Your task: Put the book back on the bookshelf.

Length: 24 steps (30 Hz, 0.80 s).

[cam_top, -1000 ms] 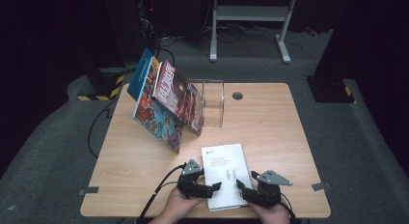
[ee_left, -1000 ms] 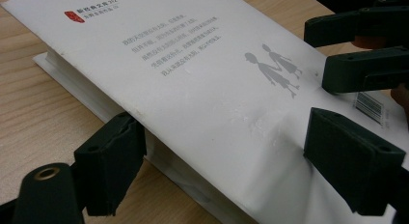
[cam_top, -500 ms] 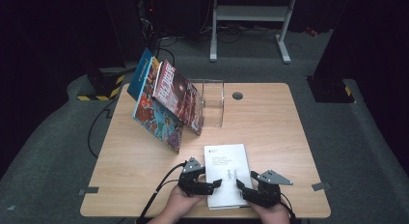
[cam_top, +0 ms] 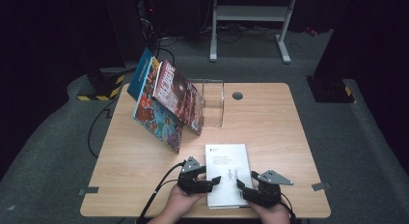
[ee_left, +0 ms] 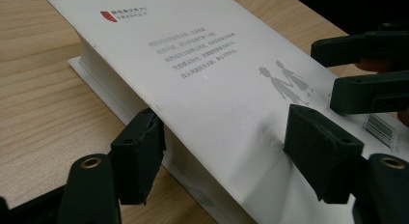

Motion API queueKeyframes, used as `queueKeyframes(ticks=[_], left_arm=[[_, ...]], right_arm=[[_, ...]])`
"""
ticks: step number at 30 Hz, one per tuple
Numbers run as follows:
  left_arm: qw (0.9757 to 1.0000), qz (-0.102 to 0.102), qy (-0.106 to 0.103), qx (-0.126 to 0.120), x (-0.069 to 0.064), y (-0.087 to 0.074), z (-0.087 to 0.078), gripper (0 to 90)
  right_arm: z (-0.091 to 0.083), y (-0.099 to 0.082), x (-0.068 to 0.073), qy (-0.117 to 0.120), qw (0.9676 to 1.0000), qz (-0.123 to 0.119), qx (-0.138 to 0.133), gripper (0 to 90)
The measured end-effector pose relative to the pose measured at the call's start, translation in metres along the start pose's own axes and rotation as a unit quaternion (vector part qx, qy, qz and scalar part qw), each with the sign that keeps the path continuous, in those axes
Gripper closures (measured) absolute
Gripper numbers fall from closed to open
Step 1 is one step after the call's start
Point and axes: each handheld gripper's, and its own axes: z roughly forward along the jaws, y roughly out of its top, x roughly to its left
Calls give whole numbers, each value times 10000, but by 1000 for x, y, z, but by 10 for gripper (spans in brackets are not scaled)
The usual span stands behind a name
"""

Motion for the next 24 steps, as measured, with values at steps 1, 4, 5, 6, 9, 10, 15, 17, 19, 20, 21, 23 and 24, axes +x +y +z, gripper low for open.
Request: queueKeyframes(ticks=[1, 4, 5, 6, 9, 10, 15, 17, 19, 20, 21, 23, 24], left_arm=[[10000, 8, 5, 3, 0, 0, 0, 314], [10000, -25, 6, -20, 1, 1, -2, 348], [10000, -22, 6, -21, 1, 1, -2, 352], [10000, -21, 8, -26, 1, 0, -2, 352], [10000, -19, 15, -21, 1, 1, -2, 353], [10000, -12, 13, -25, 1, 1, -2, 353], [10000, 46, 53, -50, 1, 2, -3, 361], [10000, 42, 32, -46, 1, 3, -2, 372], [10000, 40, 40, -9, 1, 4, -2, 372], [10000, 38, 25, 28, 1, 5, -2, 372], [10000, 55, 23, 25, 2, 6, -1, 372], [9999, 106, -2, 60, 4, 8, 0, 375], [9999, 94, -38, 75, 5, 9, 1, 375]], right_arm=[[0, 0, 0, -1, 10000, -5, 1, 310], [0, 0, 0, 3, 10000, -4, -3, 310], [0, 0, 0, 4, 10000, -1, -4, 310], [0, 0, 0, -2, 10000, -4, -3, 310], [0, 0, 0, -4, 10000, -3, -6, 311], [0, 0, 0, -4, 10000, -2, -7, 311], [0, 0, 1, -24, 10000, -15, -19, 312], [0, 0, 1, -34, 10000, -13, -25, 311], [0, 0, 2, -56, 10000, -26, -32, 310], [0, 0, 2, -63, 10000, -33, -34, 311], [0, 0, 2, -71, 10000, -46, -38, 311], [0, 0, 2, -103, 9999, -60, -44, 308], [1, 0, 2, -117, 9999, -67, -61, 307]])
